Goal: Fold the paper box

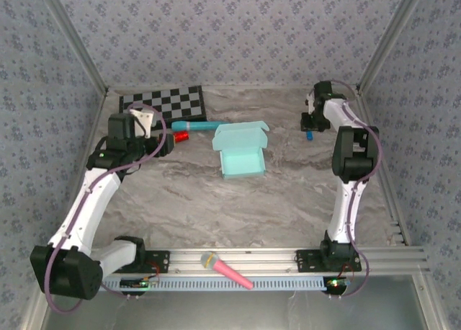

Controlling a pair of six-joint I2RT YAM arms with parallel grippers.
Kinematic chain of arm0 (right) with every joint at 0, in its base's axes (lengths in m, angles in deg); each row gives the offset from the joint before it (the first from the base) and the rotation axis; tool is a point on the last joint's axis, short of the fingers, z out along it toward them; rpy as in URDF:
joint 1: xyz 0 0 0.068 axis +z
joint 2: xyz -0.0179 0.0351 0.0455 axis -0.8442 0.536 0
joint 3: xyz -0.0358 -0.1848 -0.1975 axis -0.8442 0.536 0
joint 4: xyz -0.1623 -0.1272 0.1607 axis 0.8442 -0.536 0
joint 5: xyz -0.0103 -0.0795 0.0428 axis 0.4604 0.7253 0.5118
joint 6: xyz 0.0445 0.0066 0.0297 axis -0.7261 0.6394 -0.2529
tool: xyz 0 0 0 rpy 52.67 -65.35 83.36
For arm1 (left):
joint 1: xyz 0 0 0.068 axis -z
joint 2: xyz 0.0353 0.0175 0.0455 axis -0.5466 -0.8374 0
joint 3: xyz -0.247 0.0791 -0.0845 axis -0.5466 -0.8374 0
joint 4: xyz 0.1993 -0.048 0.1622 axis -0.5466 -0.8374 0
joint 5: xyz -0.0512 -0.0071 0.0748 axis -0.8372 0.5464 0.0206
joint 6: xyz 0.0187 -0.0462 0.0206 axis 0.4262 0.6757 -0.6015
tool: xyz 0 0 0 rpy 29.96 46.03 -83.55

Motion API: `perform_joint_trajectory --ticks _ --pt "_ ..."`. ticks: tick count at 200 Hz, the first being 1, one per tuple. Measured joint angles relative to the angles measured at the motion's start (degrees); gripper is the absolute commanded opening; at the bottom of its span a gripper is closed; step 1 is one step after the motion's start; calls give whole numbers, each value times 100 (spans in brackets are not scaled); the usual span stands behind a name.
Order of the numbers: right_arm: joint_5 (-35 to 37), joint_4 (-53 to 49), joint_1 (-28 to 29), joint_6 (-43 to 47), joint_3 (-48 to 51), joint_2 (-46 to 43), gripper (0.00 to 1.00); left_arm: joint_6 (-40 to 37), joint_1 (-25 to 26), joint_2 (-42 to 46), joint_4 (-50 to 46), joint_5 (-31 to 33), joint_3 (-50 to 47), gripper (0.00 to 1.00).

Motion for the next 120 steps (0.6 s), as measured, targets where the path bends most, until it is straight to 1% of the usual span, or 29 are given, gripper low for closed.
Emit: perform_joint_trajectory --ticks 24,66,101,120 --pt "-2 -118 -11 101 -317 236 33 2 0 7 2 -2 -9 77" --pt "2 -323 -24 186 -704 533 38 2 0 11 7 -20 -11 78" --pt "-31 -426 -33 251 -883 743 38 2 0 11 7 -26 -11 78" --pt "-74 -516 -31 280 -901 807 37 2 0 11 7 -26 -11 78"
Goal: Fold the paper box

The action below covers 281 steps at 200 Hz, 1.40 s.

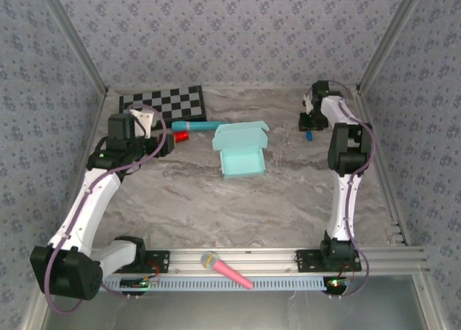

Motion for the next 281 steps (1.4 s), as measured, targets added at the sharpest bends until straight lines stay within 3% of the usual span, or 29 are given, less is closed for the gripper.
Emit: perform_joint_trajectory --ticks 139,207,281 --pt "-26 -28 -28 101 -46 15 1 0 0 2 13 2 -11 79" --pt "35 151 -26 98 597 -442 0 2 0 0 15 -2 -42 79" --pt "173 658 9 -57 2090 -1939 0 31 0 0 17 -22 -42 79"
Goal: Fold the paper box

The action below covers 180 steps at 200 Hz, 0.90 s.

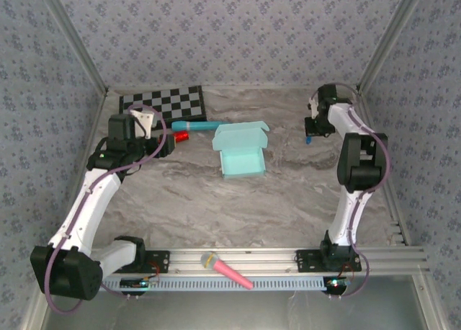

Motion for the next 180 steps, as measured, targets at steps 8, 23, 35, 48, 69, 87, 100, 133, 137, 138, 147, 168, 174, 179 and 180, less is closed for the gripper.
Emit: perform_joint_trajectory --ticks 8,23,35,48,69,87,100,133,137,138,147,168,174,179,180 --pt "0 55 9 -46 214 -221 0 11 0 0 0 0 0 79" --pt "0 144 37 -140 562 -612 0 13 0 0 0 2 0 79" --pt "17 195 68 -197 809 -907 0 13 0 0 0 0 0 79" --pt "46 227 125 -264 1054 -1231 0 15 0 0 0 0 0 79" --pt "157 262 295 -446 1453 -1834 0 24 0 0 0 -9 0 79" --pt "243 262 487 -599 1766 -2385 0 31 0 2 2 -20 0 79" --pt "262 240 649 -682 1961 -2778 0 31 0 0 2 -20 0 79" --pt "264 212 1228 -925 2487 -3609 0 31 0 0 7 -20 0 79" --pt "264 212 1309 -953 2529 -3652 0 31 0 0 7 -20 0 79" --pt "269 212 1344 -962 2546 -3668 0 31 0 0 7 -20 0 79" --pt "302 212 1574 -1040 2638 -3735 0 31 0 0 15 -20 0 79" --pt "328 247 2131 -1198 2756 -3738 0 33 -7 0 22 -20 0 79" --pt "343 258 2277 -1237 2765 -3733 0 33 -13 0 22 -20 0 79" --pt "345 273 2396 -1270 2769 -3722 0 33 -17 0 22 -20 0 79" --pt "350 278 2415 -1276 2769 -3722 0 33 -17 0 22 -20 0 79"
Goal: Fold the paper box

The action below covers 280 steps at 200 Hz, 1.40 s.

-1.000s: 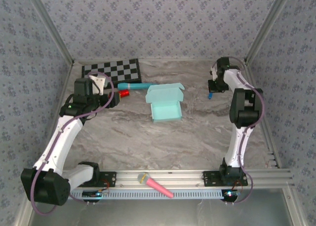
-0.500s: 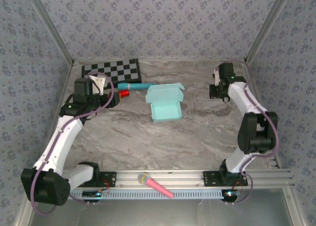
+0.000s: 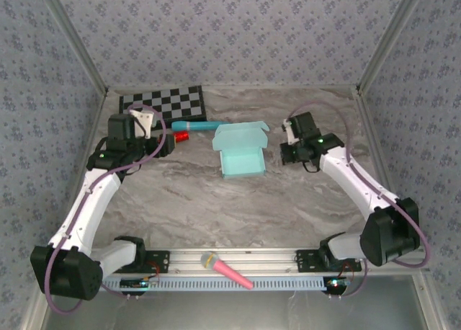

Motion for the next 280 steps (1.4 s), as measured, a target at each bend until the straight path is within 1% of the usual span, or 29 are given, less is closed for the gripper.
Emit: perform_joint_trajectory --ticks 20,35,94,146,206,242,263,280 --pt "39 153 435 -129 -2 74 0 0 -11 0 0 0 0 79" --pt "50 278 658 -221 -7 212 0 0 -20 0 0 0 0 79" --pt "37 745 1189 -450 -455 1303 0 2 -20 0 0 -7 0 79" --pt "35 1082 1357 -599 -907 2188 0 2 -20 0 0 -50 0 79" --pt "33 1099 1449 -678 -1097 2800 0 15 -20 0 0 -87 0 80" --pt "26 1099 1495 -680 -1217 3005 0 44 -20 0 0 -105 0 80" --pt "7 1091 1517 -678 -1252 3051 6 44 -20 0 0 -107 0 80" --pt "-9 1093 1528 -680 -1285 3053 8 44 -20 0 0 -107 0 80"
